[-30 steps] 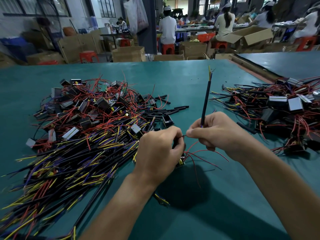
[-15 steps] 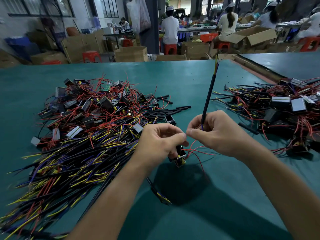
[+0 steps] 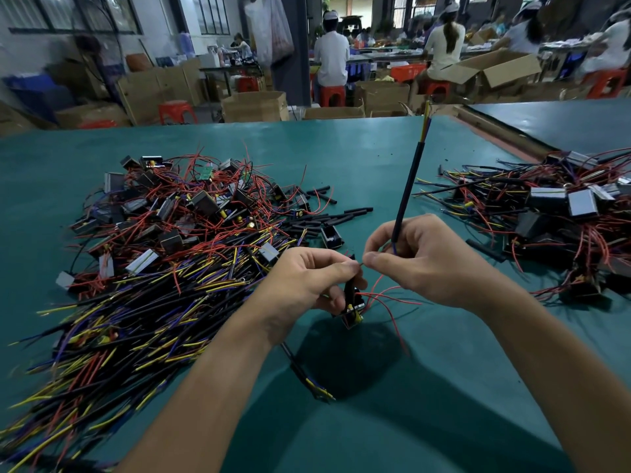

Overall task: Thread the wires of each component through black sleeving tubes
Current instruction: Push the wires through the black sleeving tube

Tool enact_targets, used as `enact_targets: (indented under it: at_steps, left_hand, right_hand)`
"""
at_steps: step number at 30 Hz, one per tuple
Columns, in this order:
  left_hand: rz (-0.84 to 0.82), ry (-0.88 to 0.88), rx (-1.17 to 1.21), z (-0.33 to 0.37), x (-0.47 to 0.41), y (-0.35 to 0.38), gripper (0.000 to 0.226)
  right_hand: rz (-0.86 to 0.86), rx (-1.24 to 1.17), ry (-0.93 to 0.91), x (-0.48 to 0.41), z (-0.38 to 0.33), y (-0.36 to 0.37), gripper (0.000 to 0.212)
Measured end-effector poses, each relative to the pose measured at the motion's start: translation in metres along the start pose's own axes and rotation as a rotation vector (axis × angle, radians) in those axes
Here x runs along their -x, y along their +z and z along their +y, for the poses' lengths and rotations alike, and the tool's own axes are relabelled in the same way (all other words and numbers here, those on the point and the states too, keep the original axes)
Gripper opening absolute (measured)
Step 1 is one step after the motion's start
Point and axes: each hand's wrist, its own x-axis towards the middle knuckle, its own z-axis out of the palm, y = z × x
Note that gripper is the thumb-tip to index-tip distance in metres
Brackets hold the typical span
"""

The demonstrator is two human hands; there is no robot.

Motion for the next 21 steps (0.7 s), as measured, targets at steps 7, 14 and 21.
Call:
enact_targets:
  at_steps: [7, 14, 21]
  left_hand:
    - [0.014, -0.010, 0.047, -0.004, -0.003, 0.000, 0.015]
    - [0.082, 0.030, 0.039, -0.004, -0.004, -0.001, 0.020]
    - [0.074, 0.000, 0.068, -0.005, -0.004, -0.001, 0.024]
  right_hand:
    - [0.026, -0.062, 0.044, -0.002, 0.000, 0.002, 0.016]
    - [-0.026, -0.282, 0.159, -0.002, 0.000, -0.010, 0.013]
    - [-0.034, -0.351, 0.174, -0.004, 0.005, -0.010, 0.006]
